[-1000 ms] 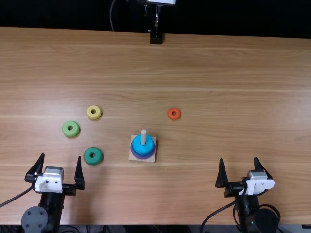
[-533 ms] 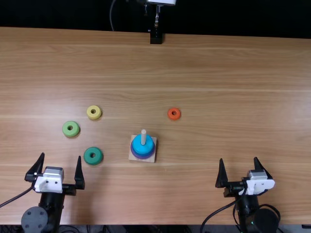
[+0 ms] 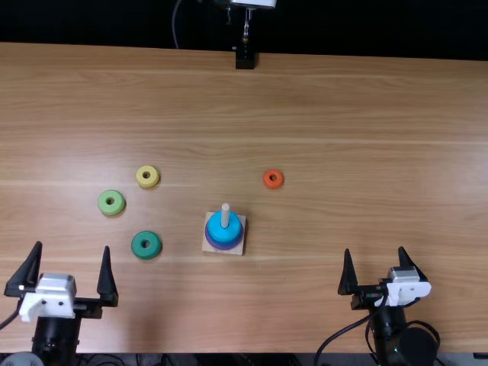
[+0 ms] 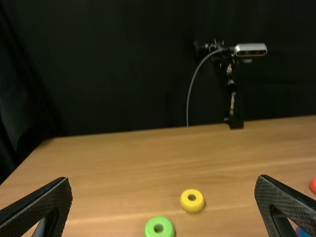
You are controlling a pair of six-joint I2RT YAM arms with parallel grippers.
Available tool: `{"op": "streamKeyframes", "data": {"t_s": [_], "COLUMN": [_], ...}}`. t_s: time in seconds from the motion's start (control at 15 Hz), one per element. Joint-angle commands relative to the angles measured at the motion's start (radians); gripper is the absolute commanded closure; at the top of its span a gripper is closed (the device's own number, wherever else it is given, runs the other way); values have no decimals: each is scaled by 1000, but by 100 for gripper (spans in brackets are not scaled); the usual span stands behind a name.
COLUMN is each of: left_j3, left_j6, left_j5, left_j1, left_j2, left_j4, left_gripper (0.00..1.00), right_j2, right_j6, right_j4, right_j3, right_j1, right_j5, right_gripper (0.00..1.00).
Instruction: Build the Hanoi tower: stack the rings onto the peg from bottom to top in this color order: purple, dark blue, light blue, dark green, light green, yellow, orange.
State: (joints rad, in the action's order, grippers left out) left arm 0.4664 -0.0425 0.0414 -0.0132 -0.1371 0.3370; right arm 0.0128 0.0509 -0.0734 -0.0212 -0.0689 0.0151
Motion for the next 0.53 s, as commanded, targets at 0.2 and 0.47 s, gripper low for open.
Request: {"op": "streamKeyframes", "data": {"t_s": [0.2,0.47], "left_j3": [201,420], "left_j6": [-7,-5], "left_j5": [21,21], "left_j1": [-41,55], "left_j2": [-375,-754], "left_j4": [77,316], "left_gripper": [0,0], "right_j2": [-13,-13], "right_j6": [-1,-1], "right_j4": [-16,-16], "right_j3": [12,12], "right_j1": [14,14], "right_j5": [-4,-4], "right_gripper": [0,0]}}
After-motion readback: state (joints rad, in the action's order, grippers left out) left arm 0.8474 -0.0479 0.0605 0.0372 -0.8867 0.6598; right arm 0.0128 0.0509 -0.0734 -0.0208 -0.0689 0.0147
